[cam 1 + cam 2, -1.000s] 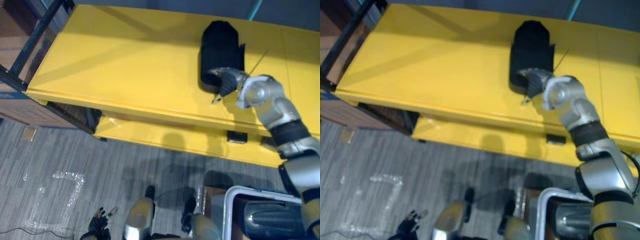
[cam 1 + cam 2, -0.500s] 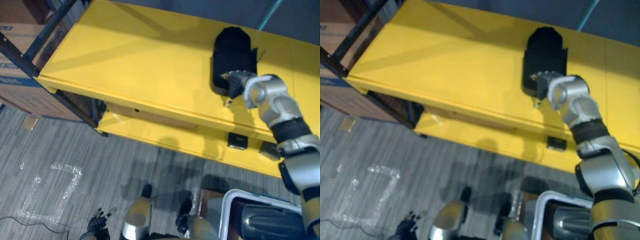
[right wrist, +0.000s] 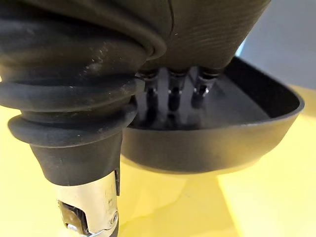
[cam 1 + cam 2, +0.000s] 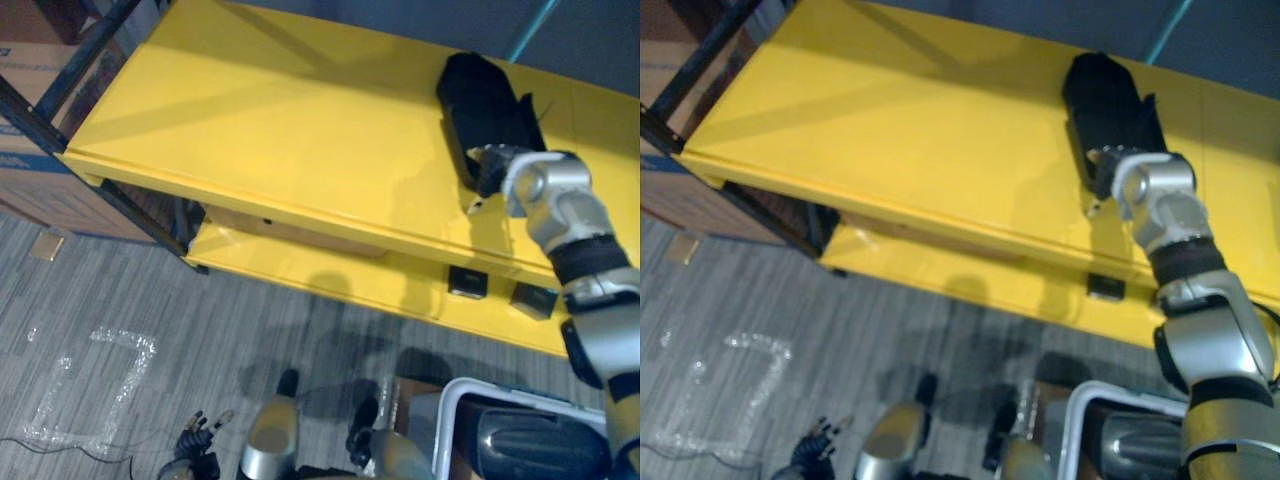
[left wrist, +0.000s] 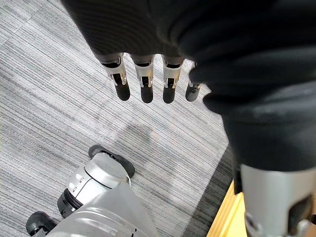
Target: Walk over and take plastic housings, then place them on the shelf
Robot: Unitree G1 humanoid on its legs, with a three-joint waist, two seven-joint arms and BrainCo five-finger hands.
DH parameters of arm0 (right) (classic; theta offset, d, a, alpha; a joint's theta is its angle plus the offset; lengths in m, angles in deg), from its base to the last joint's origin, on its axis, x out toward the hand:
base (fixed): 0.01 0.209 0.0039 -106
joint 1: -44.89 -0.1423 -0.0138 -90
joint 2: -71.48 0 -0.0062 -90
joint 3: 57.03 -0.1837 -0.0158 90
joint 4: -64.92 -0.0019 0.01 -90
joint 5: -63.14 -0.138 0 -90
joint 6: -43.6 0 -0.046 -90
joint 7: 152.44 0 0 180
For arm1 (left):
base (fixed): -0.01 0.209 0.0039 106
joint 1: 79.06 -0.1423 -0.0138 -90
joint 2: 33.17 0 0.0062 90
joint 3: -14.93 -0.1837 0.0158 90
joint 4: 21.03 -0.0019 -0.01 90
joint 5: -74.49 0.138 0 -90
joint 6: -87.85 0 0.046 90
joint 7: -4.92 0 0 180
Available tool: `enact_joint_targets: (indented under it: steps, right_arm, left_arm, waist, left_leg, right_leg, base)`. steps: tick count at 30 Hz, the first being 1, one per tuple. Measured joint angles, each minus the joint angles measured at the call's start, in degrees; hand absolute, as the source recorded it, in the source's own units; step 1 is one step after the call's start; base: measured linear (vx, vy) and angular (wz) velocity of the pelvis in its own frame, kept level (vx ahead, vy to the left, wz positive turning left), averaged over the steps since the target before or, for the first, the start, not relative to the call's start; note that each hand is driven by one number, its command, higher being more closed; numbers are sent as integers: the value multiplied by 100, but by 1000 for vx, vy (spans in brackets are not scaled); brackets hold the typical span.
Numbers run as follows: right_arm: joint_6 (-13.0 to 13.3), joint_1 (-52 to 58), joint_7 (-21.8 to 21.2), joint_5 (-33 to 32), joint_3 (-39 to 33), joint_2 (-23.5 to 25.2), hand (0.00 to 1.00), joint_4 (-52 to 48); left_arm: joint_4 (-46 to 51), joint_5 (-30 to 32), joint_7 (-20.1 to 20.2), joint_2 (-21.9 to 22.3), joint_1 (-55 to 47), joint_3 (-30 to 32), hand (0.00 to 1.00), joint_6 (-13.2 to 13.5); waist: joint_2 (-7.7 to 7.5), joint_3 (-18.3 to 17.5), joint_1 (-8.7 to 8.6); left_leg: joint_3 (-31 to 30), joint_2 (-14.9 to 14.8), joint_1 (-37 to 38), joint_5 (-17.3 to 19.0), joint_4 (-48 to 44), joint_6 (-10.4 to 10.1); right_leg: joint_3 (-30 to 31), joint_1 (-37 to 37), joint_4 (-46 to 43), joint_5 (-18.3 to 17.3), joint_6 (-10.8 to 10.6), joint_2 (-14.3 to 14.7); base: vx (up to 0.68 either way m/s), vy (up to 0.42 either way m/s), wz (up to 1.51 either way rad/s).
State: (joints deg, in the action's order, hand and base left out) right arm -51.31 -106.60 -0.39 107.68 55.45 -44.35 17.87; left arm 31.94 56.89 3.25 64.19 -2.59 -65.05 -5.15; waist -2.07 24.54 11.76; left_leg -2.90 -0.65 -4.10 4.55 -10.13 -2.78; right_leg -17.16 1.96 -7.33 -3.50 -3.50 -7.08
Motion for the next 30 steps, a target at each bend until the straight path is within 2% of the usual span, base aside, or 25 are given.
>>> enact_joint_targets:
  steps: [10, 13, 15, 18, 21, 24, 26, 30]
  right_arm:
    - [-1, 233, -198, -1114, -176, -380, 0, -167]
    - [-208, 327, -157, -1408, -248, -380, 0, -262]
    - [-541, 504, -52, -1938, -455, -378, 0, -401]
    - [-902, 628, -50, -2393, -733, -348, 0, -523]
    - [-1124, 740, -67, -2496, -977, -230, 0, -664]
    - [-1103, 910, -20, -2716, -1107, -91, 0, -873]
    - [-1019, 1139, 198, -2838, -1111, 24, 0, -1203]
    - [-924, 1845, 710, -3628, -1507, 197, 0, -2447]
  left_arm:
    - [2, 11, 15, -3, 0, 18, 0, 7]
    - [7, 11, 15, -3, 0, 17, 0, 11]
    - [5, 10, 14, -1, -1, 14, 0, 11]
    - [10, 11, 15, -2, -1, 14, 0, 13]
    - [7, 10, 15, -2, -13, 12, 0, 8]
    - [2, 10, 13, -1, -26, 11, 0, 11]
    - [1, 11, 12, -2, -75, 17, 0, 35]
    - [-2, 12, 8, 0, -107, 32, 0, 51]
  waist:
    - [-53, 9, -17]
    - [-60, 5, -29]
    - [-65, 3, -21]
    - [-70, 0, -29]
    - [-99, -17, -73]
    - [-148, -46, -117]
    - [-200, -77, -166]
    - [-228, -94, -336]
  left_leg:
    - [7, 1, 11, -1, 23, 1]
    - [14, 1, 16, -1, 23, 1]
    - [14, 0, 16, -1, 23, 1]
    - [28, -1, 24, -1, 23, 1]
    - [45, -8, 40, -1, 30, 1]
    - [104, -20, 103, -1, 73, 1]
    - [186, -38, 124, 0, 83, 1]
    - [237, -44, 113, 3, 87, 1]
  right_leg:
    - [0, -3, 5, 0, 0, -2]
    - [3, -2, 4, 0, 0, -3]
    - [4, -2, 3, 0, 0, -3]
    - [16, -2, 2, 0, 0, -3]
    - [34, 0, 1, 1, 0, 0]
    - [92, 11, 2, 2, 0, 5]
    - [153, 7, 18, 9, 1, 15]
    - [196, 2, 93, 63, -4, 27]
  base:
    - [0, 0, 0]
    - [0, 0, 0]
    - [0, 0, 0]
    - [0, 0, 0]
    - [0, 0, -1]
    - [1, 0, -11]
    - [8, -1, -15]
    - [2, 3, -6]
